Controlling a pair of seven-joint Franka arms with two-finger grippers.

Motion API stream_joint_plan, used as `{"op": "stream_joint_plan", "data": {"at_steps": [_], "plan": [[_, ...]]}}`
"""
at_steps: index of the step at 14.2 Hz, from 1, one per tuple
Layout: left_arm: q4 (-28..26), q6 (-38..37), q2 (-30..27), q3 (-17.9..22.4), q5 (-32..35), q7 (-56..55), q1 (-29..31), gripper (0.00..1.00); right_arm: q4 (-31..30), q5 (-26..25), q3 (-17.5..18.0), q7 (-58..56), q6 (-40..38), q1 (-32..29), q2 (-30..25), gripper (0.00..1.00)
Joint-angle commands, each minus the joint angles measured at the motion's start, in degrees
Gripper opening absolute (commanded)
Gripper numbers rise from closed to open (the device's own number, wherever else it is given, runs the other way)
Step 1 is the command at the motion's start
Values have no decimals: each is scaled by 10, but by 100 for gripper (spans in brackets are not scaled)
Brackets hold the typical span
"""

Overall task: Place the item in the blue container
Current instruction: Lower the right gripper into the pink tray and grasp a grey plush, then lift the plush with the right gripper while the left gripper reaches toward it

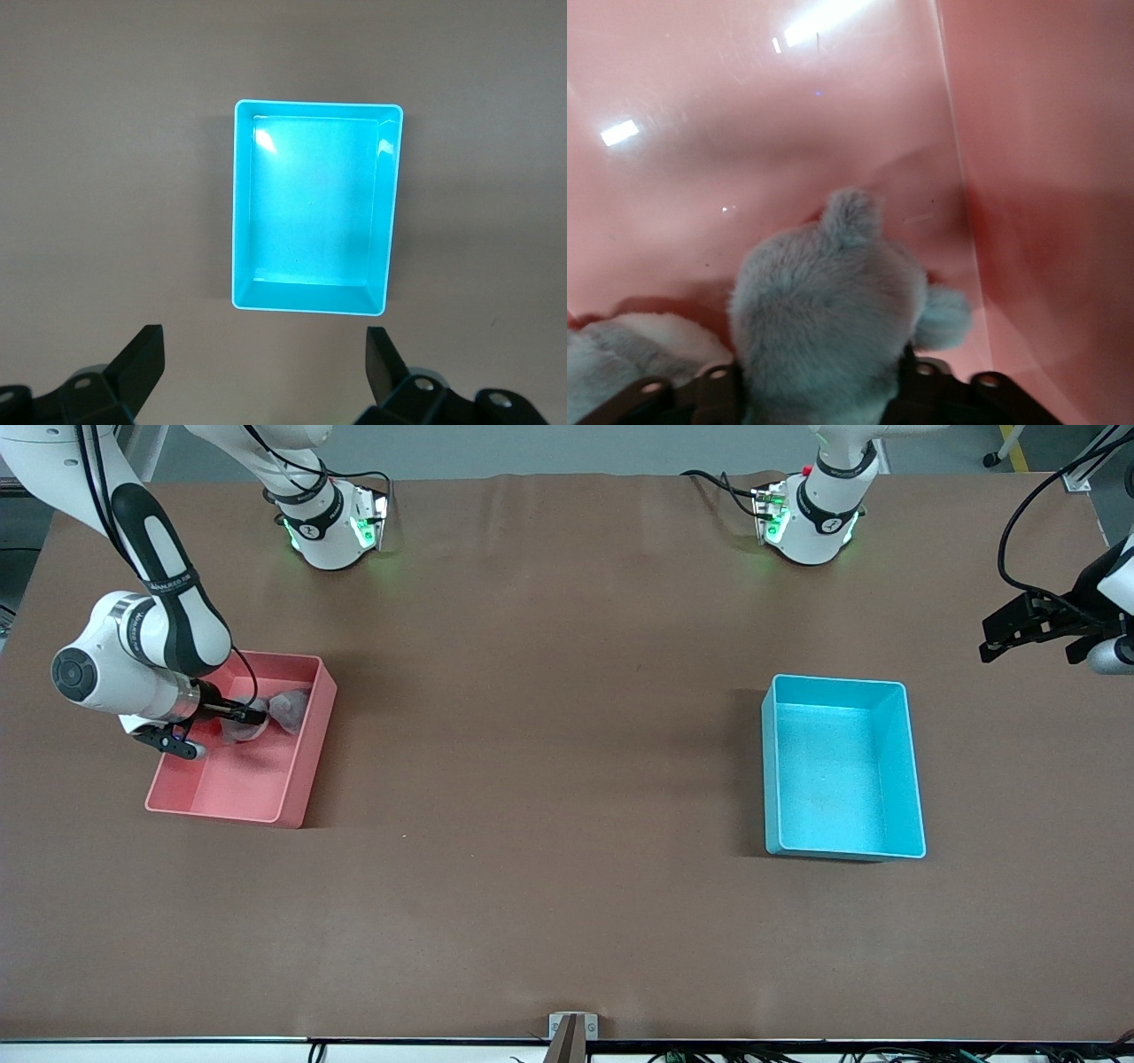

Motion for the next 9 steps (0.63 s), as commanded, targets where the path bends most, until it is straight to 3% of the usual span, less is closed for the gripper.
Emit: {"op": "stream_joint_plan", "data": {"at_steps": [1, 4, 9], "plan": [[-2, 5, -3, 1, -14, 13, 4, 100, 1, 8, 7, 5, -13, -5, -8, 5], [-2, 5, -3, 1, -14, 13, 4, 100, 54, 8, 7, 12, -93, -5, -21, 3], [-2, 5, -3, 0, -14, 13, 3, 100, 236, 6, 9, 113, -302, 40, -22, 3]]}}
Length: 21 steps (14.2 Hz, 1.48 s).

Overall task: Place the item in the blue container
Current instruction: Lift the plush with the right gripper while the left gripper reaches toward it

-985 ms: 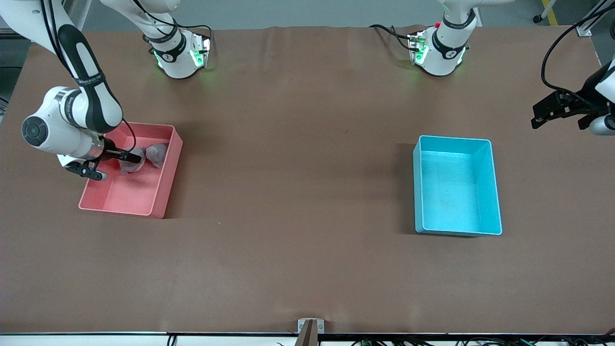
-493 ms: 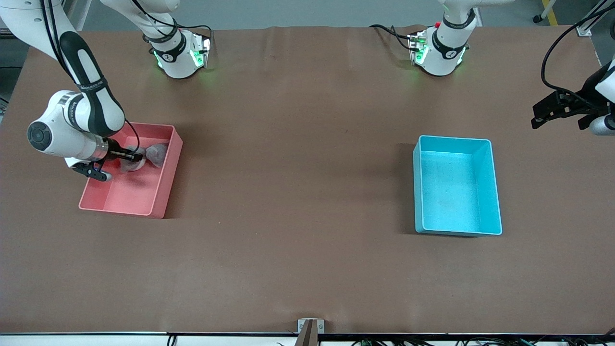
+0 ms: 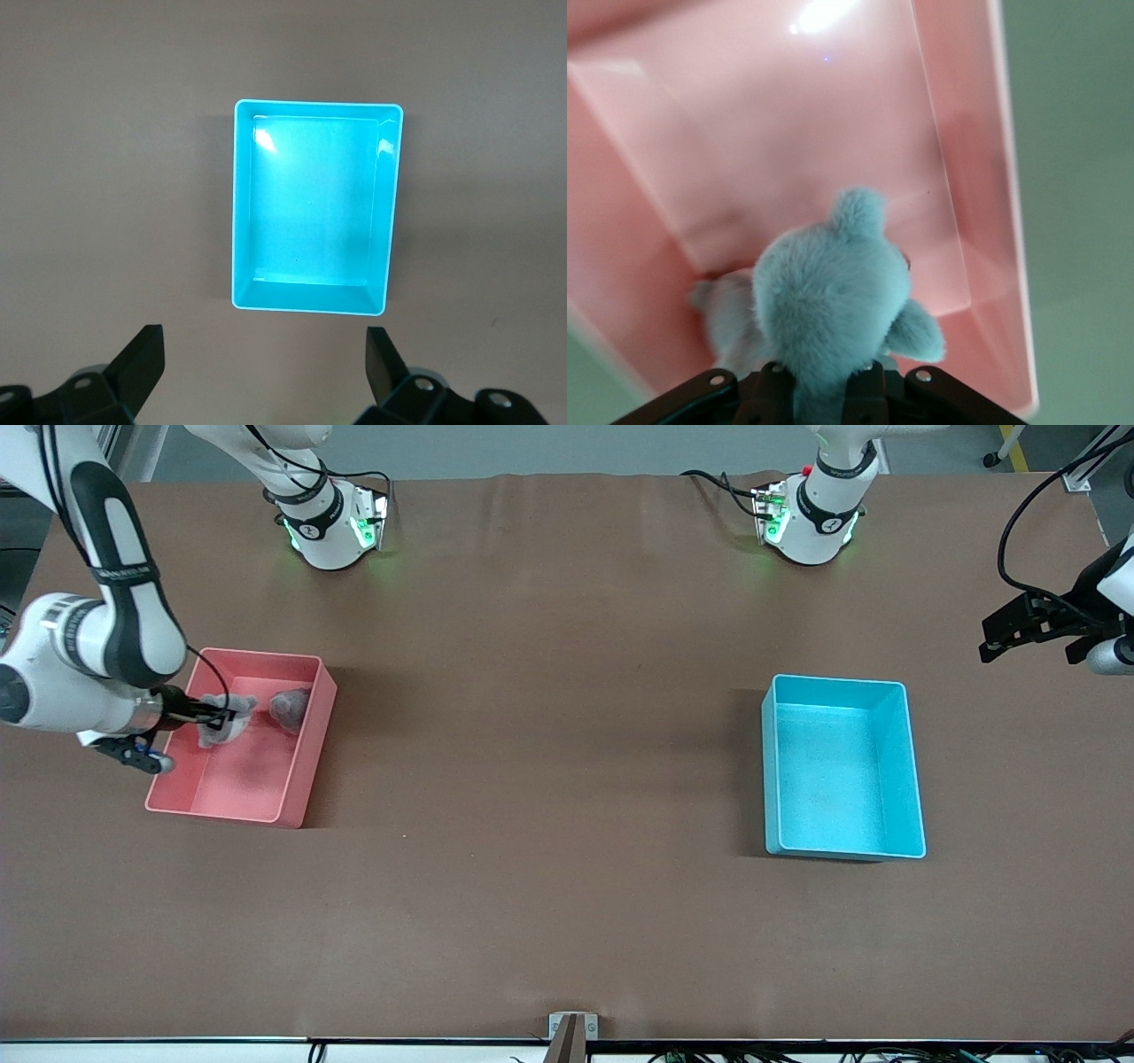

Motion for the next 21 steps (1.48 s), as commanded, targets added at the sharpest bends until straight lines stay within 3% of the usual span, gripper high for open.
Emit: {"op": "stream_joint_plan", "data": {"at_steps": [1, 3, 5, 10, 16, 21], "plan": [[-2, 5, -3, 1, -14, 13, 4, 100, 67, 4, 3, 99, -73, 55, -3, 3], [-3, 5, -3, 0, -14, 13, 3, 100, 87, 12, 4, 181, -83, 109, -3, 3], [-4, 4, -4, 0, -14, 13, 3, 100, 91, 61, 4, 268, -65, 171, -1, 3], [-10, 1, -7, 0, -14, 14, 4, 100, 99, 96, 4, 545, 80, 346, 42, 3], [-48, 22, 1, -3, -20, 8, -1, 100, 312, 96, 3, 819, 115, 485, 246, 3], [-177, 156, 9, -43, -50, -11, -5, 100, 326, 92, 3, 890, 221, 530, 315, 7]]}}
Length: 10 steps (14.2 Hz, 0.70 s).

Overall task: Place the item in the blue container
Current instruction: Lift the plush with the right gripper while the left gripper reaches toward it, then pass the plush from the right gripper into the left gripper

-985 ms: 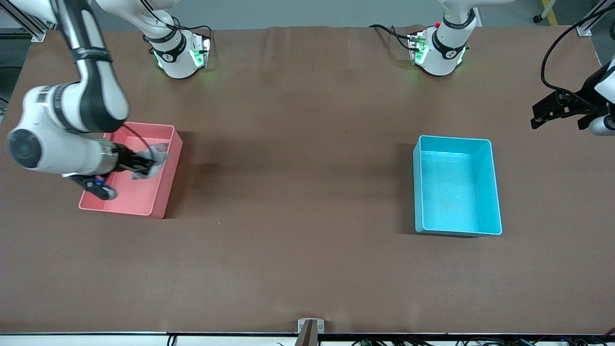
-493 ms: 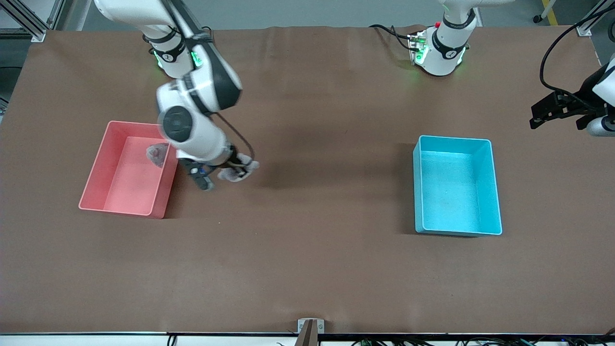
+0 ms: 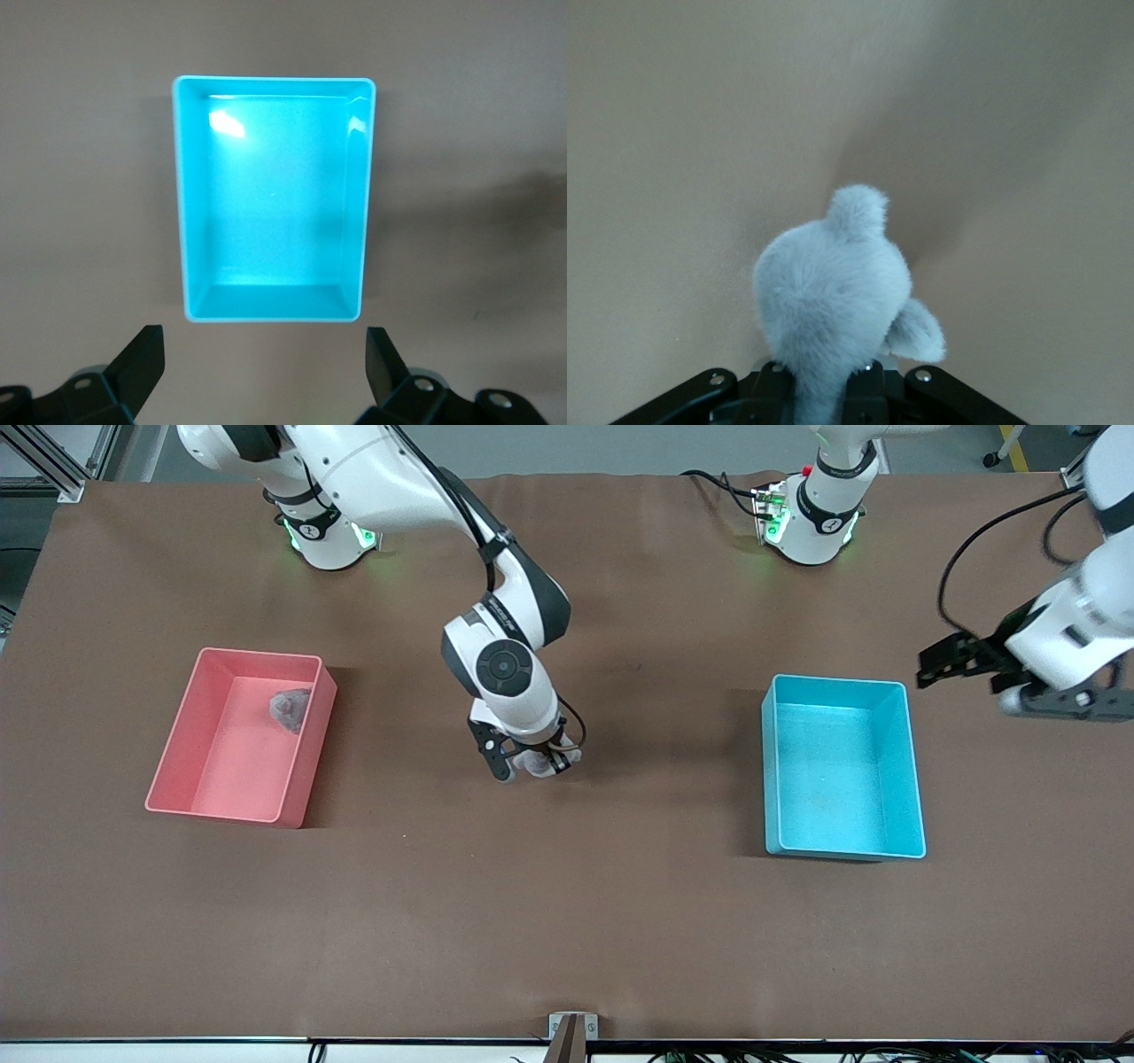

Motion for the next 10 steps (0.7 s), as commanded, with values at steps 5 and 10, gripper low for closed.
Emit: {"op": "stream_joint_plan", "data": {"at_steps": [5, 10], "plan": [[-85, 163, 74, -118, -10, -195, -4, 100, 17, -23, -11, 22, 16, 16, 35, 100], [-45, 275, 183, -162, -6, -369, -69, 100, 24, -42, -12, -74, -87, -28, -12, 100]]}}
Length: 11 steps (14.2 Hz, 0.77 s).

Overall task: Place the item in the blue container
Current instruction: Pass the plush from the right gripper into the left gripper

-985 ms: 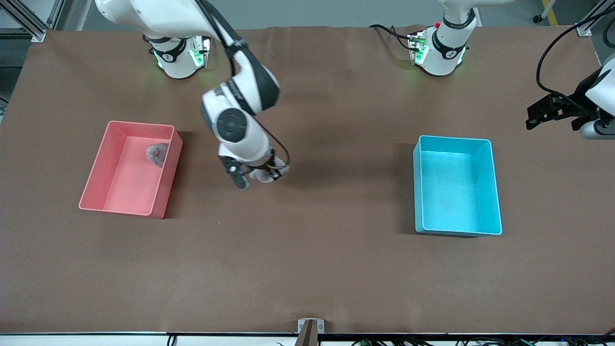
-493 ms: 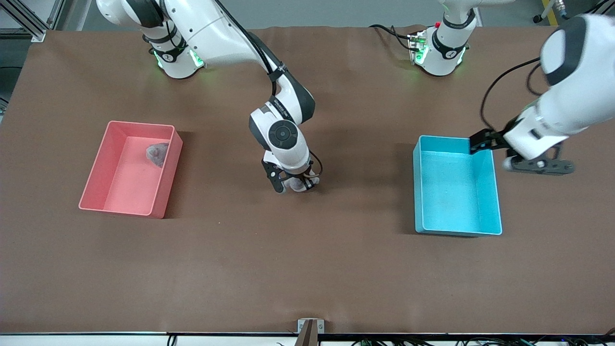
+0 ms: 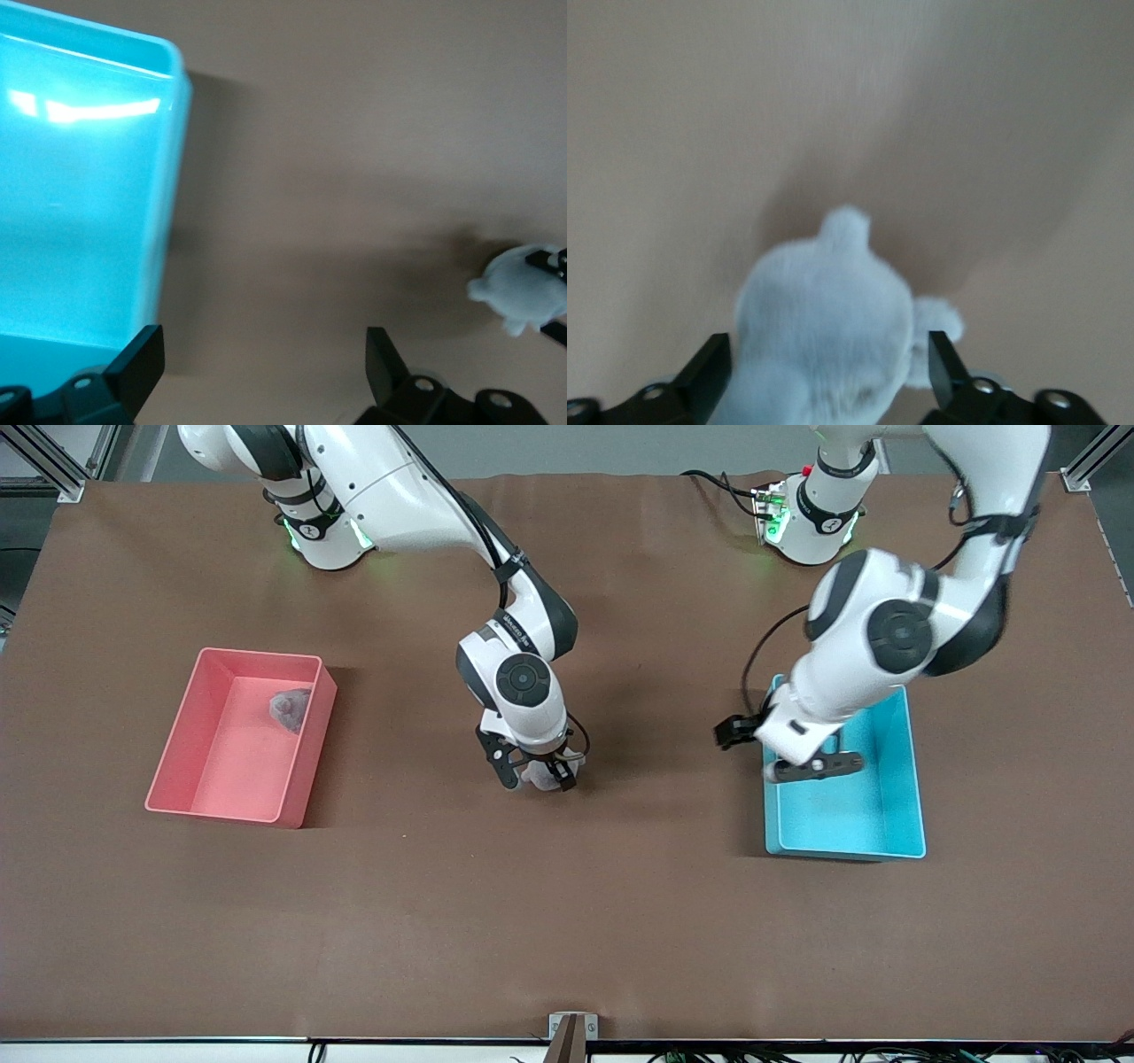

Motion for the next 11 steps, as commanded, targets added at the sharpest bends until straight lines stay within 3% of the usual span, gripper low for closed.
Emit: {"op": "stream_joint_plan", "data": {"at_steps": [1, 4, 8, 11], "plan": [[61, 26, 68, -1, -1, -87, -42, 100, -8, -7, 5, -92, -87, -41, -60, 100], [128, 63, 152, 4, 5, -228, -108, 100, -36, -10, 3, -209, -163, -92, -123, 100], [242, 116, 262, 23, 20, -355, -192, 100, -179, -11, 2, -401, -163, -189, -250, 100], [258, 138, 290, 71, 21, -388, -254, 100, -274, -10, 3, -524, -155, -276, -319, 100]]}}
